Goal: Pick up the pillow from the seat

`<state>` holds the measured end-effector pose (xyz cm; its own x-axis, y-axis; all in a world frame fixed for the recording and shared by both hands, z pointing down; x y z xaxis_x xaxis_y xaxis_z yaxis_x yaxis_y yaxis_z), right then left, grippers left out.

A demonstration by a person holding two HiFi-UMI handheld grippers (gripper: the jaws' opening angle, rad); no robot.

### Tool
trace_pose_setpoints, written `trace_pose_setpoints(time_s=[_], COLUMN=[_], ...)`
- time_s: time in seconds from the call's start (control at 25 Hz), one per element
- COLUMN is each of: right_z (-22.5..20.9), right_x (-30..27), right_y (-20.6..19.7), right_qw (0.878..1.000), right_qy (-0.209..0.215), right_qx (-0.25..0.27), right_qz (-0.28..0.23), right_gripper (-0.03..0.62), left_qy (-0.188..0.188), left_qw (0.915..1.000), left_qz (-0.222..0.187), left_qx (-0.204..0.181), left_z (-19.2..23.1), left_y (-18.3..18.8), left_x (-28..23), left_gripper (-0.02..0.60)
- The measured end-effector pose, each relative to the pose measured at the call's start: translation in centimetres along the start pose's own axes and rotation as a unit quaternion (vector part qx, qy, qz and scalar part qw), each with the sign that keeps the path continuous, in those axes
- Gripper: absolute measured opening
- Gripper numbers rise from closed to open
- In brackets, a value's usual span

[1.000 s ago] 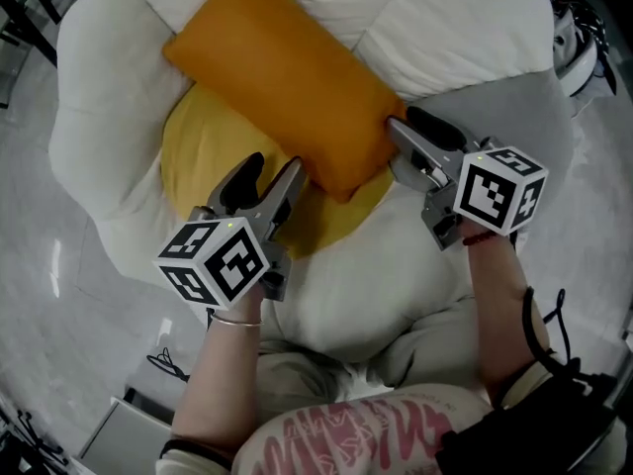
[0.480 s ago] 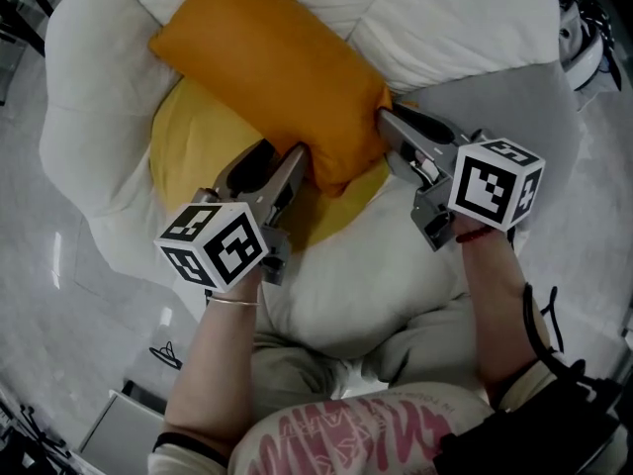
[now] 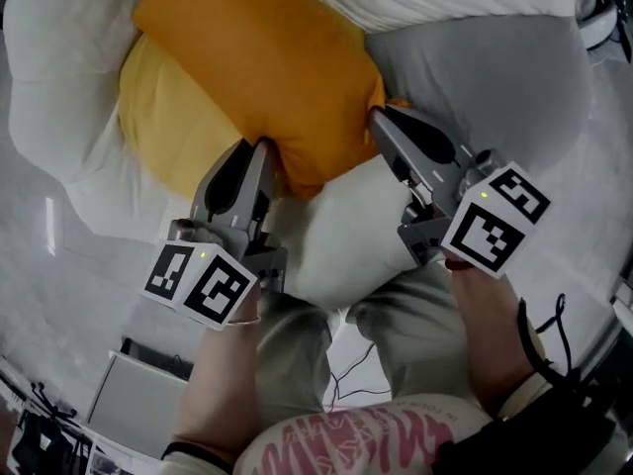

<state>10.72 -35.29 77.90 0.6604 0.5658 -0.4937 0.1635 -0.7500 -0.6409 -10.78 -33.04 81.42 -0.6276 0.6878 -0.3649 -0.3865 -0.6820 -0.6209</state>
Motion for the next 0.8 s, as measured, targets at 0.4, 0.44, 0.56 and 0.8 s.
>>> trace_pose_setpoints(time_s=[0.4, 0.44, 0.56, 0.8], right_z=[2.1, 2.4, 4.7, 10.9], right_x=[5.2, 5.6, 6.7, 10.5], right_y=[-4.5, -4.7, -6.0, -7.7], right_qw=[0.996, 0.996, 0.997, 0.990], right_qy=[0.018, 0.018, 0.010, 0.007], right_qx=[-0.079, -0.080, -0.076, -0.117], right_qz=[-0.027, -0.031, -0.021, 0.073], right_gripper=[0.014, 0.014, 0.012, 0.012], left_qy=[0.053, 0.064, 0.095, 0.131], left_qw=[0.9983, 0.9977, 0.9953, 0.9883], left_qz=[-0.007, -0.007, 0.015, 0.066], left_qx=[0.023, 0.021, 0.010, 0.043], left_z=[-4.0, -4.3, -5.4, -8.4], left_y=[-4.1, -4.6, -5.7, -5.2], left_x=[5.5, 5.9, 8.3, 15.0], left_gripper=[0.040, 0.037, 0.032, 0.023])
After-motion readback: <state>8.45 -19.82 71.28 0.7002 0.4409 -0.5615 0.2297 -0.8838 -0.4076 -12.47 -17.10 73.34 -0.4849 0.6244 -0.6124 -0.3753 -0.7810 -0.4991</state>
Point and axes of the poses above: the fingertips, and each gripper's own axes: x backward along the fingers, z to its left, y out of its top, the point moved 7 cm from there along x, backward along the fingers, and after that the axes turned 2 degrees about z, right-handed, at the moved point
